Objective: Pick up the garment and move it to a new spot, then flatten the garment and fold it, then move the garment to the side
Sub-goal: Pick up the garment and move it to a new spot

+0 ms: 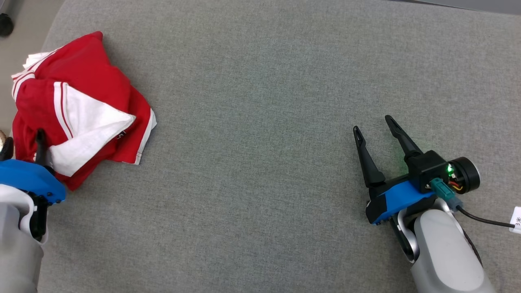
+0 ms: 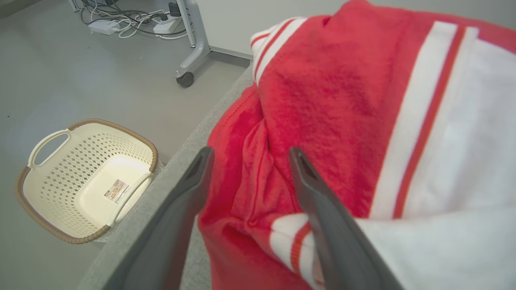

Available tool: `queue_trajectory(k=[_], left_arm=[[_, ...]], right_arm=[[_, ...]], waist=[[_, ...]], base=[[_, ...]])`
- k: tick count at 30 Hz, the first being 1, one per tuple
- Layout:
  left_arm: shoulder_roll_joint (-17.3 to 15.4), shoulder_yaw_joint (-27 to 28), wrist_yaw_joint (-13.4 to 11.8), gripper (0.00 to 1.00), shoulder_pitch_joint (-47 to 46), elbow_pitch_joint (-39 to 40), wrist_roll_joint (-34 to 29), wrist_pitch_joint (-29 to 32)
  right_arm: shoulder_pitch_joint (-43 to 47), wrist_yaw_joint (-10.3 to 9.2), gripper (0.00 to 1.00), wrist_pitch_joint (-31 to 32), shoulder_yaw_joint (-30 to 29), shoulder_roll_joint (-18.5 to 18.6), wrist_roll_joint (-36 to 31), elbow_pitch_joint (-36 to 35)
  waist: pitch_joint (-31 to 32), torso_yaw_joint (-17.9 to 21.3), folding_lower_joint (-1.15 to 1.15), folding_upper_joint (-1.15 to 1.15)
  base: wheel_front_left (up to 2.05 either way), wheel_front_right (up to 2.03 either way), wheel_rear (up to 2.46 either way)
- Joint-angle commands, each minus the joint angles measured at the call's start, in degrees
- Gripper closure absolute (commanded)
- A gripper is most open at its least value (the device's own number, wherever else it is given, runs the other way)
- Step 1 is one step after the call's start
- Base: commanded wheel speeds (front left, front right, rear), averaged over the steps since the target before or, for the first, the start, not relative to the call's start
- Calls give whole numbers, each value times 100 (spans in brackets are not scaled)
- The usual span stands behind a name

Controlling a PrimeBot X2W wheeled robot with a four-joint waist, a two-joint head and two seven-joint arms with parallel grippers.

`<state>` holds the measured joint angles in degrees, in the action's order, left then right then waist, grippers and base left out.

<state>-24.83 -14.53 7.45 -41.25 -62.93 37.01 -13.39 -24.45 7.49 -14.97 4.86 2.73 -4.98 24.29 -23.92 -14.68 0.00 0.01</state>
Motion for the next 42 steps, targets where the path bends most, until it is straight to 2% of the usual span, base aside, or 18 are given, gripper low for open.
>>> queue_trajectory(k=[1, 2, 5, 10, 15, 18, 24, 28, 36, 42], left_arm=[[24, -47, 7, 0, -83, -14, 21, 14], [30, -88, 7, 100, -91, -32, 78, -4], [55, -275, 7, 100, -75, 42, 292, 37], [-143, -518, 7, 100, -150, 197, 535, -69], [-348, -637, 7, 100, -329, 624, 478, -180], [-435, -486, 7, 100, -390, 1208, 279, -184], [-271, -203, 7, 100, -242, 2194, -188, -186], [-115, -246, 7, 100, -103, 2597, -368, -188], [279, -725, 7, 100, 139, 3018, -518, -188], [635, -1332, 7, 100, 263, 3281, -600, -188]], right_arm=[[-32, 1, 0, -35, -10, 29, 11, -18], [-28, 1, 0, -34, -14, 29, 20, -22], [-19, 1, 0, -35, -33, 29, 43, -32], [22, 1, 0, -35, -85, 29, 127, -33], [141, 1, 0, -35, -159, 28, 233, -94], [212, 1, 0, -35, -205, 28, 346, -165], [307, 1, 0, -35, -41, 32, 638, -325], [388, 1, 0, -34, -40, 28, 749, -364], [639, 1, 0, -35, -23, 26, 930, -526], [809, 1, 0, -34, 23, 21, 1026, -569]], waist=[[1, -1, 0, -1], [3, -1, 0, -1], [20, -8, 0, -1], [126, 11, 0, -1], [296, 110, 0, -1], [411, 230, 0, -1], [596, 705, 0, -1], [687, 1136, 0, -1], [762, 1985, 0, -1], [819, 2484, 0, -1]], base=[[0, 0, 0], [0, 0, 0], [0, 0, 0], [0, 0, 0], [0, 0, 0], [0, 0, 0], [0, 0, 0], [0, 0, 0], [0, 0, 0], [0, 0, 0]])
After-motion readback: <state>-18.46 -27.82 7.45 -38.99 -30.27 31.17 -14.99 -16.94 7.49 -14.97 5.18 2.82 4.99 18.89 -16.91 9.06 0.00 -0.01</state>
